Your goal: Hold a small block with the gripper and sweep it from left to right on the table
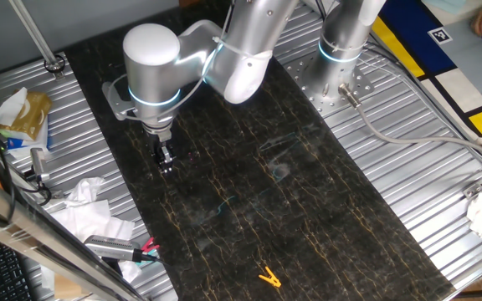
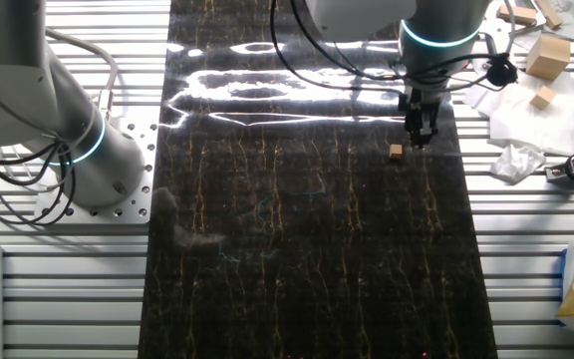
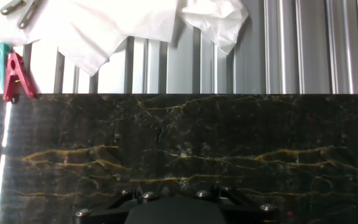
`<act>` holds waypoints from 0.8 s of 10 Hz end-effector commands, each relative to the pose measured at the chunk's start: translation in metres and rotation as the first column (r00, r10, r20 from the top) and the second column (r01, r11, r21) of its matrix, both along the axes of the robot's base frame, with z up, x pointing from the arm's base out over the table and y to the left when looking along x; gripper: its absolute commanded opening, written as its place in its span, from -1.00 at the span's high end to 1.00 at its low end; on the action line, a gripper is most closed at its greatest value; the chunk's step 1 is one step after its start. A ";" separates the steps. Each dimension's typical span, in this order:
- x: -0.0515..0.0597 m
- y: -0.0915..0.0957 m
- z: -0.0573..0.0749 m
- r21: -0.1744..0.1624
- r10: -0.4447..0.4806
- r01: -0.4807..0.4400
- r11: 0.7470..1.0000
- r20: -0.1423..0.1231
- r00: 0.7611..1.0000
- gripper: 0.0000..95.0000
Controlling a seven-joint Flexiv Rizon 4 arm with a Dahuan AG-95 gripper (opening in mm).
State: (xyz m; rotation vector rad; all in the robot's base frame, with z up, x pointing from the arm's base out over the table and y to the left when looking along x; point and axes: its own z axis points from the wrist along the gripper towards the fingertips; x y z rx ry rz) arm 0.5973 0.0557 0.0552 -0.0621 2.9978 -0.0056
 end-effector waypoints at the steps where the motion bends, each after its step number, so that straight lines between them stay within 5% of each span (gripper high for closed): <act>1: 0.000 0.000 0.000 0.003 -0.003 0.003 1.000 0.001 1.000 0.20; 6: 0.001 -0.001 -0.001 0.027 -0.015 0.014 1.000 0.011 1.000 0.20; 7: 0.001 -0.001 -0.002 0.026 -0.012 0.012 1.000 0.002 1.000 -0.20; 8: 0.000 -0.001 -0.002 0.025 -0.013 0.013 1.000 -0.004 1.000 -0.20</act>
